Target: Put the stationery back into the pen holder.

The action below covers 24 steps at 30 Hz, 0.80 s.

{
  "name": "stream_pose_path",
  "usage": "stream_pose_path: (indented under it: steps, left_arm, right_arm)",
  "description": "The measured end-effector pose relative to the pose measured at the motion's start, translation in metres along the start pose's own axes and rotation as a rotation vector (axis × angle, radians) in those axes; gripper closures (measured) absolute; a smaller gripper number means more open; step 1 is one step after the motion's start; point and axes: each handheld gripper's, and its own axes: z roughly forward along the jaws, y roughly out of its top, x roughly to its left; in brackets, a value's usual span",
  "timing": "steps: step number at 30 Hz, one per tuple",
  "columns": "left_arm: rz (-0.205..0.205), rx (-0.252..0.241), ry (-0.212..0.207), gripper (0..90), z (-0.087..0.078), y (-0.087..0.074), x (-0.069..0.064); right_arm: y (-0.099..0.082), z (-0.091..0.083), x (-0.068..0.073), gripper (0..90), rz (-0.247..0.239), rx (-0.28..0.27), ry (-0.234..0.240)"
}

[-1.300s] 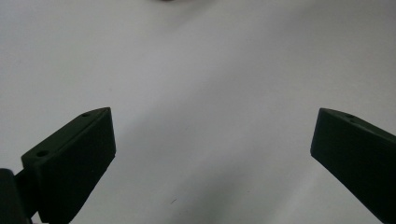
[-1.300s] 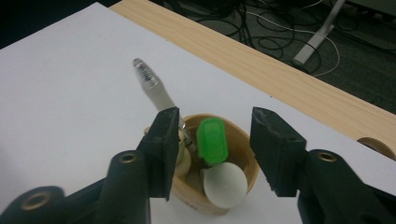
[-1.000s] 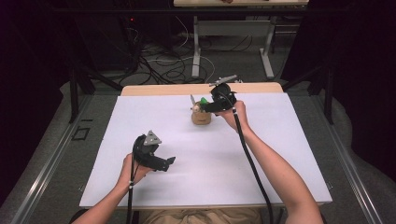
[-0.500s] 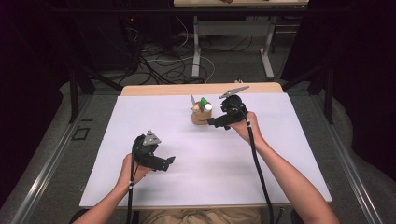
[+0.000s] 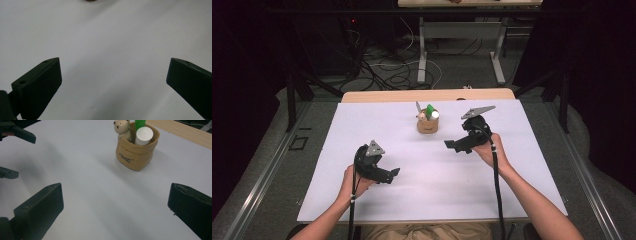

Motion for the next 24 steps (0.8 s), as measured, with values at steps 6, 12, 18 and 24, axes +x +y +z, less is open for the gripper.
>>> stream_pose_path:
  steps: [6, 12, 18, 24]
  left_arm:
    - [0.0, -0.003, 0.0, 0.2, 0.0, 0.0, 0.0]
    - [0.0, 0.014, -0.014, 0.2, -0.001, 0.0, 0.0]
    - [-0.002, -0.007, 0.001, 0.2, 0.0, -0.001, -0.001]
    - [0.0, -0.006, -0.002, 0.2, 0.001, -0.001, -0.002]
  right_arm:
    - [-0.016, -0.008, 0.006, 0.0, -0.008, -0.002, 0.007]
    - [-0.033, -0.016, 0.01, 0.0, -0.017, 0.001, -0.008]
    - [-0.049, -0.023, 0.014, 0.0, -0.019, 0.016, -0.021]
    - [-0.064, -0.027, 0.015, 0.0, -0.013, 0.026, -0.025]
